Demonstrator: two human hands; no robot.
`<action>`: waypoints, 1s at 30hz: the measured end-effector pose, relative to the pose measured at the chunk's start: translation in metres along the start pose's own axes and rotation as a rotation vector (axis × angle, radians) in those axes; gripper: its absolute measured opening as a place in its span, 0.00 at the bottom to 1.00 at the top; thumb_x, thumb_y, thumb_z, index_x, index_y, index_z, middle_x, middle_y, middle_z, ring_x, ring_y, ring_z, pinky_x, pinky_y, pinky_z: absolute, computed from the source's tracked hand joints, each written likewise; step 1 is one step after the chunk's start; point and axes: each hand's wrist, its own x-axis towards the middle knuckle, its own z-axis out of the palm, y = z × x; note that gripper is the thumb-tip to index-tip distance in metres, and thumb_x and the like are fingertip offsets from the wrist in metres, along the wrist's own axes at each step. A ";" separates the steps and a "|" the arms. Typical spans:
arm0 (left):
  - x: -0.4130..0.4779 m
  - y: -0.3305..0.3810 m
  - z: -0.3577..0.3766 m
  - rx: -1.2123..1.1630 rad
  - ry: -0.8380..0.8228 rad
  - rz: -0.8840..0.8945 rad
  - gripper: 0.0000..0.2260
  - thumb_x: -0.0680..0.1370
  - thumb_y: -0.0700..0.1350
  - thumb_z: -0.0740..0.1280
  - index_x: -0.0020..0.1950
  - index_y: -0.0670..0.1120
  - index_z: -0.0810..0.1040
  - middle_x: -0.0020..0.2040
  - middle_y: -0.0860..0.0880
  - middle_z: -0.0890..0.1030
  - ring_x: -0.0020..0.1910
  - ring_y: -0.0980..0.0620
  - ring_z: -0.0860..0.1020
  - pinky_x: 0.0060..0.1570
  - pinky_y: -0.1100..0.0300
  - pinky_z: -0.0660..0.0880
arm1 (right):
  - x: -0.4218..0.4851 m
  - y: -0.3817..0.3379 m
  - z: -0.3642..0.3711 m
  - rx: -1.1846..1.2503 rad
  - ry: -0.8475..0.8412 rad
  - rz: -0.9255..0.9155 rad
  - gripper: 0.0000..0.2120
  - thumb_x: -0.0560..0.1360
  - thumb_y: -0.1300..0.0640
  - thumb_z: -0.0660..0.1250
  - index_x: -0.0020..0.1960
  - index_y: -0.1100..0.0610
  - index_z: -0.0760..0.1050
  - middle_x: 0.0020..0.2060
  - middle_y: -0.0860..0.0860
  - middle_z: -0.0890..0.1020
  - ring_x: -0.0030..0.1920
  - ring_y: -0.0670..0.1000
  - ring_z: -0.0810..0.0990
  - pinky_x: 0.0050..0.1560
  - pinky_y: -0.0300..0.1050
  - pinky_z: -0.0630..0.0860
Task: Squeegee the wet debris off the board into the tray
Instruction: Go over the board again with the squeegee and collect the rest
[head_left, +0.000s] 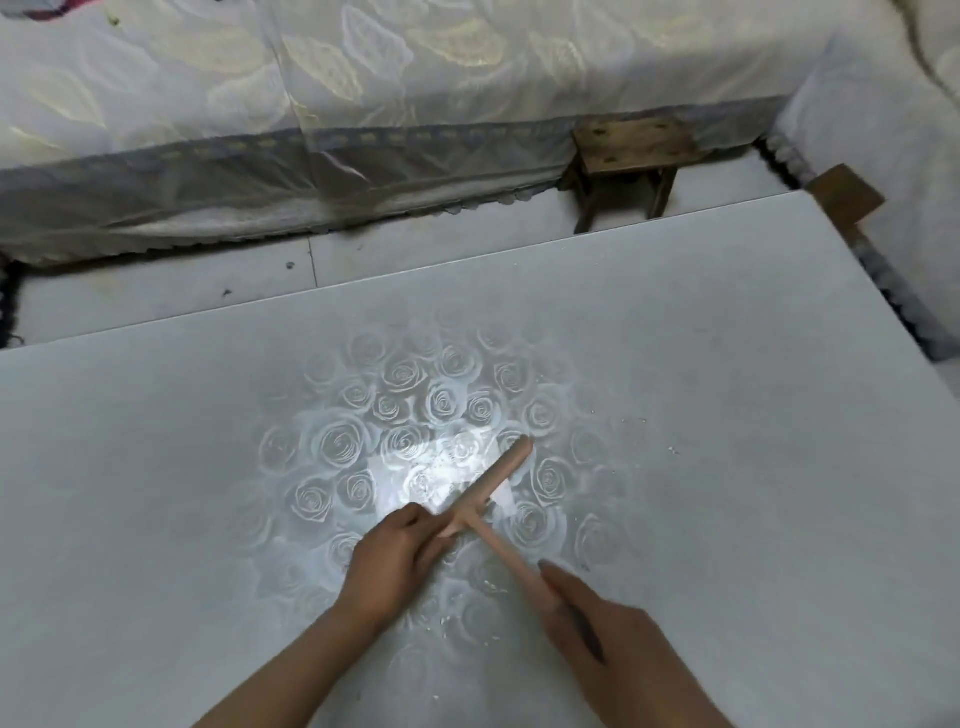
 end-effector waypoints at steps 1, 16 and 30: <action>0.002 0.004 -0.007 -0.024 0.017 0.003 0.16 0.79 0.57 0.61 0.64 0.55 0.78 0.51 0.55 0.77 0.49 0.55 0.77 0.43 0.60 0.73 | 0.001 0.007 -0.015 -0.055 0.004 -0.021 0.18 0.79 0.40 0.55 0.69 0.31 0.62 0.61 0.40 0.79 0.60 0.42 0.77 0.58 0.36 0.71; 0.034 0.027 -0.028 0.381 -0.129 -0.065 0.27 0.74 0.52 0.43 0.63 0.41 0.70 0.60 0.45 0.72 0.60 0.45 0.71 0.54 0.55 0.68 | -0.035 0.188 -0.177 -0.460 -0.020 0.228 0.17 0.71 0.30 0.45 0.59 0.24 0.59 0.38 0.34 0.78 0.39 0.39 0.77 0.39 0.39 0.75; 0.081 0.086 0.039 0.499 -0.183 -0.139 0.41 0.75 0.62 0.62 0.77 0.43 0.47 0.77 0.41 0.47 0.77 0.42 0.47 0.74 0.45 0.50 | 0.000 0.238 -0.160 -0.377 -0.049 0.171 0.09 0.81 0.44 0.52 0.58 0.32 0.65 0.50 0.35 0.77 0.50 0.43 0.76 0.50 0.44 0.73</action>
